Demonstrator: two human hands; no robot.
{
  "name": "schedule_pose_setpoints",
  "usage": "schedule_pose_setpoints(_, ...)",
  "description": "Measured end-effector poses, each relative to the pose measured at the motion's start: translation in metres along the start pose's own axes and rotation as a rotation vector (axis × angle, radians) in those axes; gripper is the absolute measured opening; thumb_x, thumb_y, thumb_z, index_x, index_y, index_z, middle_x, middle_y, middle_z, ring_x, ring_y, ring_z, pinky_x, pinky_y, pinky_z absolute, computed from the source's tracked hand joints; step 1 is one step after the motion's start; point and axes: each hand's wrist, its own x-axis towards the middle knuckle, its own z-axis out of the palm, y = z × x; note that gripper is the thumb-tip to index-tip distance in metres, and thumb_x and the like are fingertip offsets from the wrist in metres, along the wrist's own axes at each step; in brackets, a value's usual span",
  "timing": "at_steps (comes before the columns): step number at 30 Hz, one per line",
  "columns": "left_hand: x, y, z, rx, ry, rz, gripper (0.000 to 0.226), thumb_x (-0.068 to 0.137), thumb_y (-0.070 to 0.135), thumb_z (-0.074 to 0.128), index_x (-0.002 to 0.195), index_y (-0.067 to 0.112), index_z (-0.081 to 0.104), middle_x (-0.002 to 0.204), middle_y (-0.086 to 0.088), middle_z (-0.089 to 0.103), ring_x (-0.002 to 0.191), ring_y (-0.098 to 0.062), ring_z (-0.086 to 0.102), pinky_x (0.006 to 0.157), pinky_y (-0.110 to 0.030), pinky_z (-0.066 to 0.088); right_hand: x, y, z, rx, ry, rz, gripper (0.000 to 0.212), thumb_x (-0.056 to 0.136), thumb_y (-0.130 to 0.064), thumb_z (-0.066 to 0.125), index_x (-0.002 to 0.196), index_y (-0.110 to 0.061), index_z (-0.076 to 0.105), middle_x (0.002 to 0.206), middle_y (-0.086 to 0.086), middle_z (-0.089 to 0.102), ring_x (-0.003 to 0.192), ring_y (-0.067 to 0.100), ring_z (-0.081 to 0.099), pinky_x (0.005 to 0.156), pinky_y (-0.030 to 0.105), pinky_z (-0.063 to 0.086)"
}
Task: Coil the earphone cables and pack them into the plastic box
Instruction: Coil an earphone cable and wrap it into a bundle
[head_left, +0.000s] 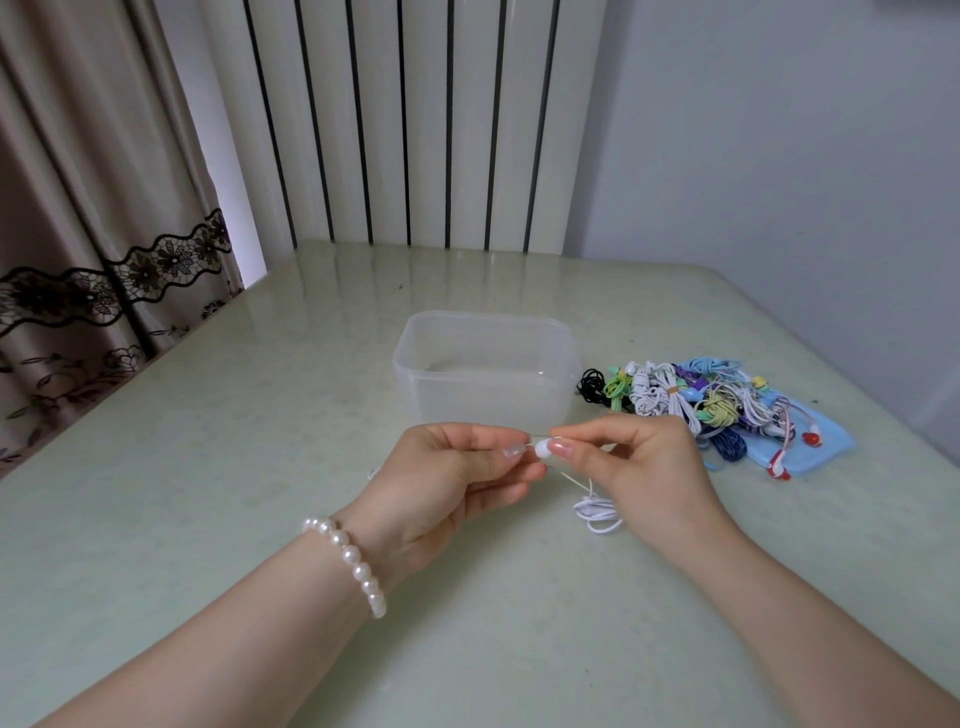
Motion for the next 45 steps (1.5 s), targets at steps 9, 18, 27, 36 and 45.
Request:
schedule_pose_setpoints(9, 0.005, 0.019, -0.016, 0.386, 0.174, 0.223, 0.016, 0.076, -0.009, 0.065, 0.078, 0.007, 0.068, 0.073, -0.005, 0.069, 0.063, -0.009, 0.064, 0.061, -0.015, 0.052, 0.009, 0.014, -0.007, -0.120, 0.010, 0.043, 0.010, 0.072, 0.000, 0.073, 0.073, -0.010, 0.072, 0.058, -0.008, 0.063, 0.048, -0.006, 0.052, 0.053, 0.005, 0.039)
schedule_pose_setpoints(18, 0.006, 0.016, -0.019, 0.595, 0.171, 0.262, 0.011, 0.077, 0.002, 0.070, 0.075, 0.012, 0.070, 0.070, -0.003, 0.065, 0.054, -0.004, 0.056, 0.047, -0.012, 0.042, 0.010, 0.012, -0.007, -0.017, 0.017, 0.115, 0.013, 0.073, 0.009, 0.068, 0.072, -0.004, 0.069, 0.058, -0.003, 0.065, 0.047, -0.004, 0.056, 0.054, 0.006, 0.044)
schedule_pose_setpoints(27, 0.006, -0.005, -0.002, 0.544, 0.084, 0.347, 0.019, 0.082, 0.003, 0.065, 0.082, 0.021, 0.065, 0.078, 0.002, 0.065, 0.066, -0.011, 0.057, 0.044, -0.009, 0.039, 0.004, -0.003, -0.001, 0.079, 0.036, 0.001, 0.028, 0.073, 0.007, 0.068, 0.071, -0.020, 0.068, 0.063, -0.005, 0.069, 0.059, 0.003, 0.060, 0.063, 0.010, 0.047)
schedule_pose_setpoints(36, 0.013, -0.012, 0.000, 0.521, 0.003, 0.304, 0.019, 0.085, -0.001, 0.060, 0.086, 0.017, 0.064, 0.088, -0.006, 0.069, 0.076, -0.016, 0.065, 0.075, -0.025, 0.052, 0.002, 0.002, -0.006, -0.532, 0.170, -0.244, 0.010, 0.076, -0.005, 0.069, 0.078, -0.013, 0.074, 0.072, -0.006, 0.064, 0.071, 0.012, 0.050, 0.071, 0.020, 0.038)
schedule_pose_setpoints(45, 0.008, -0.011, 0.008, 0.677, 0.004, 0.376, 0.017, 0.088, 0.017, 0.060, 0.097, 0.029, 0.069, 0.096, -0.010, 0.068, 0.076, -0.014, 0.054, 0.070, -0.020, 0.042, 0.004, -0.008, -0.009, 0.154, 0.040, 0.005, 0.025, 0.074, 0.009, 0.065, 0.071, -0.016, 0.069, 0.060, -0.007, 0.069, 0.062, 0.004, 0.063, 0.064, 0.009, 0.048)
